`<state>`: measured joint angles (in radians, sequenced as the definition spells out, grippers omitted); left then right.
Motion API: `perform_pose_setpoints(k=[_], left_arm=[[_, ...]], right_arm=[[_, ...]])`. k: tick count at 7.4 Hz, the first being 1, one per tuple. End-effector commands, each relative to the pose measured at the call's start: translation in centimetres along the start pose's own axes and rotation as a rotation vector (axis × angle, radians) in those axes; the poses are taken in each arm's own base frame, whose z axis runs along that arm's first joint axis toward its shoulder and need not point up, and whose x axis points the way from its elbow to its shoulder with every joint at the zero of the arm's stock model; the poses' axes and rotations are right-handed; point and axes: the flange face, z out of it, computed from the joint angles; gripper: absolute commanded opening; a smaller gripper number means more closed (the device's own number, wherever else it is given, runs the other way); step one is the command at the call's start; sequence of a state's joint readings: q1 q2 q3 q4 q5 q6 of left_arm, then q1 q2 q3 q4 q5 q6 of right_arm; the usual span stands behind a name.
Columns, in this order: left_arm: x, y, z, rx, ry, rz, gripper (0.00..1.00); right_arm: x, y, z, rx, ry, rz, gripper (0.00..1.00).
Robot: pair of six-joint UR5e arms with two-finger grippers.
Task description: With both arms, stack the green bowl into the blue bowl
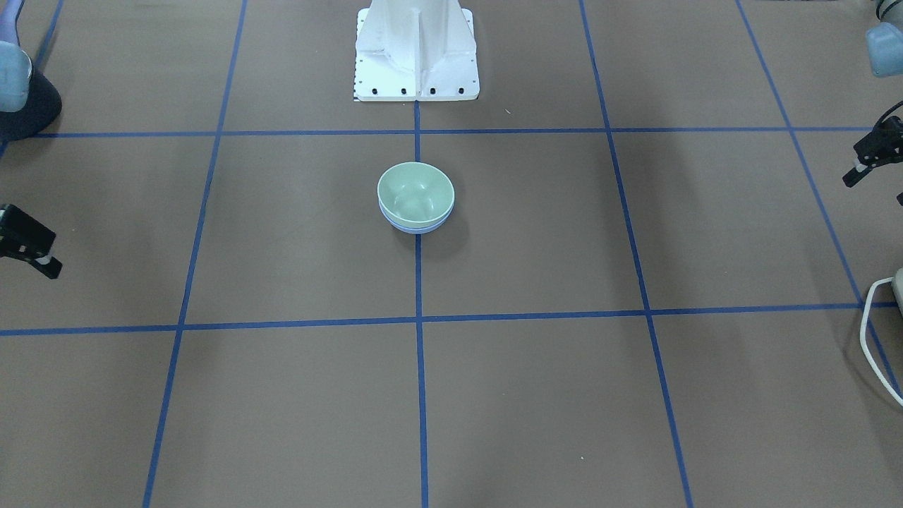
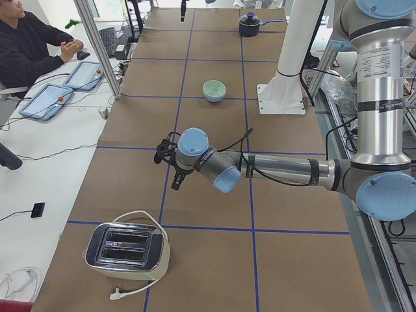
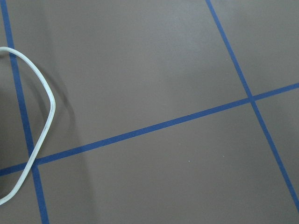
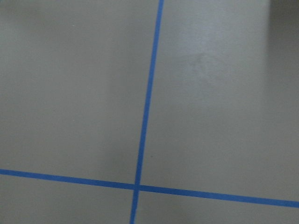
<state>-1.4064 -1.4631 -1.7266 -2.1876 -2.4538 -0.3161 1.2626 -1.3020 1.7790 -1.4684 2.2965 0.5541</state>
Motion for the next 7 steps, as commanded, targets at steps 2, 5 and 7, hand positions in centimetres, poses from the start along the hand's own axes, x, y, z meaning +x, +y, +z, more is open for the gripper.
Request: perform_pose_setpoints(k=[2,5,7], left_arm=[[-2.3,1.6,-1.6,0.007,0.002,0.013,0.97],[-2.7,2.0,-1.4,0.002,-0.002,0.006,0.97],[-2.7,2.0,-1.4,0.001,-0.003,0.007,0.97]], right_arm=[[9.5,2.5,-1.5,-0.034,0.022,0.012,1.0],[11.9,4.1,-0.9,-0.067,0.04,0.03,1.0],[12.1,4.4,-0.8,-0.066,0.04,0.029,1.0]])
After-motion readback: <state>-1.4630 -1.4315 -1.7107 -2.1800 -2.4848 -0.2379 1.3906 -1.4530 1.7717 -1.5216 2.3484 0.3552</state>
